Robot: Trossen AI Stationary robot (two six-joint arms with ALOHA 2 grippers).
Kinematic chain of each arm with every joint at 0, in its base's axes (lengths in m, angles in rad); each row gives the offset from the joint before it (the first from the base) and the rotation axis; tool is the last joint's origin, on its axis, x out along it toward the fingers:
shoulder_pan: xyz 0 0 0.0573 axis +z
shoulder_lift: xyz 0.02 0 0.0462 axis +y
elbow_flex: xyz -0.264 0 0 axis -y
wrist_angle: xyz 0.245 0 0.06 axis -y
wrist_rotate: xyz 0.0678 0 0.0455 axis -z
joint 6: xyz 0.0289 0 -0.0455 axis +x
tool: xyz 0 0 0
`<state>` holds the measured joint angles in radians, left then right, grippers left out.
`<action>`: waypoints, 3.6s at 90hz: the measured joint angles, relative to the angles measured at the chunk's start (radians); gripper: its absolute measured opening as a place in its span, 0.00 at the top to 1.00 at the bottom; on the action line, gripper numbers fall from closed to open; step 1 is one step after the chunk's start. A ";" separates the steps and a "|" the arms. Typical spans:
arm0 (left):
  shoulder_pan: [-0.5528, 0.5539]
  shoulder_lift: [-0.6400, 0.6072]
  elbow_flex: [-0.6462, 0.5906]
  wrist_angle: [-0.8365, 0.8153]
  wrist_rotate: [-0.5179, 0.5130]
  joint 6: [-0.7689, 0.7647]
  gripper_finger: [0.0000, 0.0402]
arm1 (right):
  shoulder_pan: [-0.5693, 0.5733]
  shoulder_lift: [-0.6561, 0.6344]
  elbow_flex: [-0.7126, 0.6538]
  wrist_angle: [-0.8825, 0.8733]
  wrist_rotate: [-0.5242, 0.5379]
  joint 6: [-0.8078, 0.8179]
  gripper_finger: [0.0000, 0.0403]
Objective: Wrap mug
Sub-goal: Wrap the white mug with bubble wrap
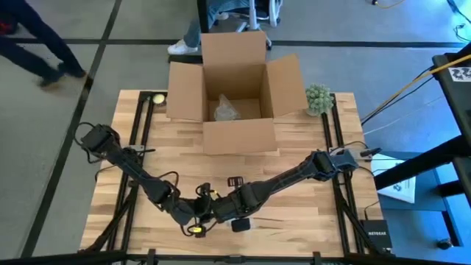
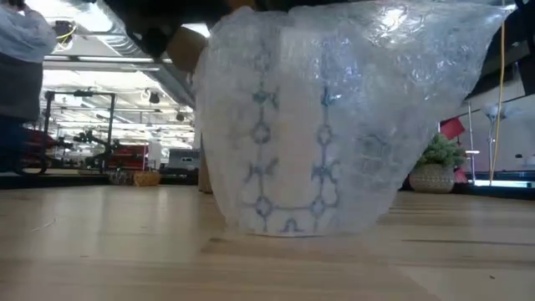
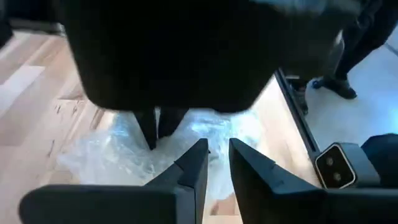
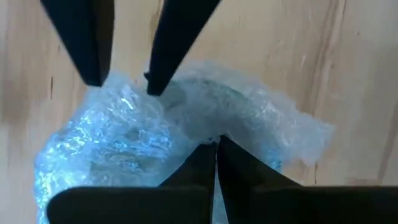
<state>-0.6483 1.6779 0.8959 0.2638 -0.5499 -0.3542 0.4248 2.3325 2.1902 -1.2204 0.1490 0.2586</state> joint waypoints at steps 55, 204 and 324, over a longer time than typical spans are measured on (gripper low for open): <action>0.023 0.047 0.005 0.010 -0.024 -0.051 0.88 | 0.007 -0.082 0.148 -0.101 -0.029 -0.003 1.00; 0.082 0.113 0.006 0.119 0.044 -0.010 0.88 | 0.002 -0.068 -0.114 0.063 -0.001 0.003 1.00; 0.081 0.114 0.003 0.118 0.046 -0.012 0.88 | 0.074 -0.214 -0.316 0.263 0.040 0.063 1.00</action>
<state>-0.5674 1.7920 0.8990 0.3822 -0.5044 -0.3665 0.4986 2.1188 1.8739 -0.9578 0.1892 0.3213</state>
